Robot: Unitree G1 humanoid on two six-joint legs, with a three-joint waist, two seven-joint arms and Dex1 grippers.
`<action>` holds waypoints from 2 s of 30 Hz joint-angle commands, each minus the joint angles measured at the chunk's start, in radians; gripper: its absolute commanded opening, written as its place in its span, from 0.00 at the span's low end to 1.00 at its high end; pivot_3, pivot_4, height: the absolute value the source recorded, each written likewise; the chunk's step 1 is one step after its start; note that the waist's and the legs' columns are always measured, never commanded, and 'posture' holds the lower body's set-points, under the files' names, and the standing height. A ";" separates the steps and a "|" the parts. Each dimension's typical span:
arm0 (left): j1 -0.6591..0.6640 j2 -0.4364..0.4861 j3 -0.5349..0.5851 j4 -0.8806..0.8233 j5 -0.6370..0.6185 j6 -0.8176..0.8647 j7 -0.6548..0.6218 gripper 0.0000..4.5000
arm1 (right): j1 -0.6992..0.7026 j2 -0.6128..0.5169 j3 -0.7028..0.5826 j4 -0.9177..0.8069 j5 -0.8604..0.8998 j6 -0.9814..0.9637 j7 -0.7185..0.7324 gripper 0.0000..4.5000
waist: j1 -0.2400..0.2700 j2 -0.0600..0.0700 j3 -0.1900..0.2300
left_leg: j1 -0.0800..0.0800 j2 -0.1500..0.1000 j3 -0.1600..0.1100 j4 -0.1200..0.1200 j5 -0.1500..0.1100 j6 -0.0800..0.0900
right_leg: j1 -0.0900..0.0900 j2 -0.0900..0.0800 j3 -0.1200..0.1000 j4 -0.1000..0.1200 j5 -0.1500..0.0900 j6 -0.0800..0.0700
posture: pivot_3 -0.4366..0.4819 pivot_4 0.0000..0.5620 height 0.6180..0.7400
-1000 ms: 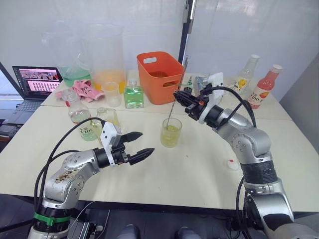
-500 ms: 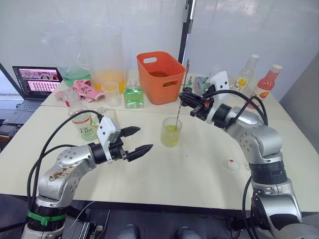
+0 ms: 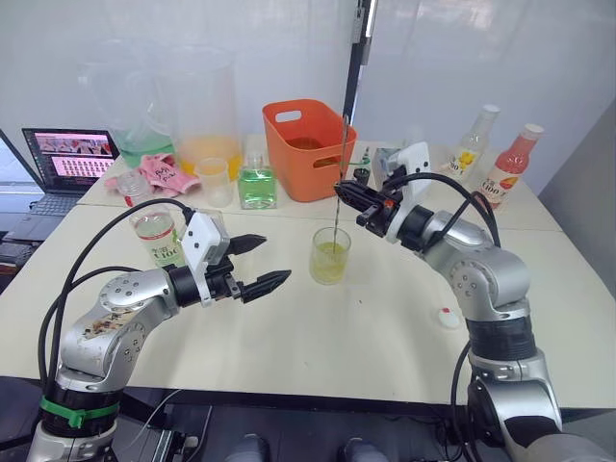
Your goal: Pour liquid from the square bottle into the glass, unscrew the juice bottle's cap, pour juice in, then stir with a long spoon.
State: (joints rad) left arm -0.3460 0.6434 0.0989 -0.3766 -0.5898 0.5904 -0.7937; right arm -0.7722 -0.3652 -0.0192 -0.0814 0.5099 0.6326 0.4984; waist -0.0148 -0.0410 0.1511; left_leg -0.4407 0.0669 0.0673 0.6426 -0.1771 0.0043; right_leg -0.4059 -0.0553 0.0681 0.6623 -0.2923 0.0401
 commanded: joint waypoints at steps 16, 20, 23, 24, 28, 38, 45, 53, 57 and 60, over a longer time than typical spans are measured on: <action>-0.029 -0.002 -0.001 -0.033 -0.005 0.001 0.032 1.00 | -0.020 -0.038 -0.049 -0.158 0.065 0.109 0.018 0.00 | -0.001 0.000 0.000 | 0.000 0.000 0.000 0.000 0.000 0.000 | 0.000 0.000 0.000 0.000 0.000 0.000 | 0.48 0.27 0.99; -0.029 -0.004 -0.002 -0.033 -0.007 0.001 0.035 1.00 | -0.039 0.004 -0.043 -0.151 0.073 0.108 0.003 0.00 | -0.001 0.000 0.000 | 0.000 0.000 0.000 0.000 0.000 0.000 | 0.000 0.000 0.000 0.000 0.000 0.000 | 0.48 0.27 0.99; -0.031 -0.004 -0.006 -0.032 -0.005 0.000 0.036 1.00 | -0.052 0.024 -0.033 -0.098 0.037 0.063 0.004 0.00 | 0.000 0.000 0.000 | 0.000 0.000 0.000 0.000 0.000 0.000 | 0.000 0.000 0.000 0.000 0.000 0.000 | 0.48 0.27 0.99; -0.032 -0.004 -0.007 -0.031 -0.005 0.000 0.037 1.00 | -0.056 0.028 -0.032 -0.083 0.027 0.050 0.004 0.00 | 0.000 0.000 0.000 | 0.000 0.000 0.000 0.000 0.000 0.000 | 0.000 0.000 0.000 0.000 0.000 0.000 | 0.48 0.27 0.99; -0.033 -0.006 -0.013 -0.034 -0.004 0.001 0.042 1.00 | -0.058 0.014 -0.014 -0.009 -0.045 -0.024 0.017 0.00 | 0.001 0.000 0.000 | 0.000 0.000 0.000 0.000 0.000 0.000 | 0.000 0.000 0.000 0.000 0.000 0.000 | 0.48 0.27 0.99; -0.031 -0.003 -0.010 -0.039 -0.008 0.003 0.047 1.00 | -0.008 -0.064 0.045 -0.075 -0.070 0.036 0.101 0.00 | 0.001 0.000 0.000 | 0.000 0.000 0.000 0.000 0.000 0.000 | 0.000 0.000 0.000 0.000 0.000 0.000 | 0.48 0.27 0.99; -0.032 -0.003 -0.009 -0.036 -0.007 0.002 0.047 1.00 | -0.018 -0.045 0.010 -0.162 0.018 0.136 0.102 0.00 | 0.000 0.000 0.000 | 0.000 0.000 0.000 0.000 0.000 0.000 | 0.000 0.000 0.000 0.000 0.000 0.000 | 0.48 0.27 0.99; -0.033 -0.003 -0.010 -0.035 -0.006 0.000 0.045 1.00 | -0.040 -0.017 -0.019 -0.155 0.045 0.141 0.074 0.00 | 0.000 0.000 0.000 | 0.000 0.000 0.000 0.000 0.000 0.000 | 0.000 0.000 0.000 0.000 0.000 0.000 | 0.48 0.27 0.99; -0.028 -0.001 -0.008 -0.036 -0.006 -0.002 0.042 1.00 | -0.027 0.007 -0.018 -0.115 0.006 0.079 0.054 0.00 | 0.000 0.000 0.000 | 0.000 0.000 0.000 0.000 0.000 0.000 | 0.000 0.000 0.000 0.000 0.000 0.000 | 0.48 0.27 0.99; -0.028 -0.002 -0.009 -0.037 -0.006 -0.002 0.043 1.00 | -0.014 0.006 -0.004 -0.080 -0.039 0.029 0.046 0.00 | 0.000 0.000 0.000 | 0.000 0.000 0.000 0.000 0.000 0.000 | 0.000 0.000 0.000 0.000 0.000 0.000 | 0.48 0.27 0.99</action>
State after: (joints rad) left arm -0.3564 0.6381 0.0776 -0.3793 -0.5901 0.5934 -0.7542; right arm -0.7794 -0.3547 -0.0127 -0.1546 0.4905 0.7093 0.5532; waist -0.0146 -0.0407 0.1513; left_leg -0.4407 0.0668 0.0674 0.6423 -0.1771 0.0042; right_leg -0.4061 -0.0553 0.0680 0.6619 -0.2923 0.0401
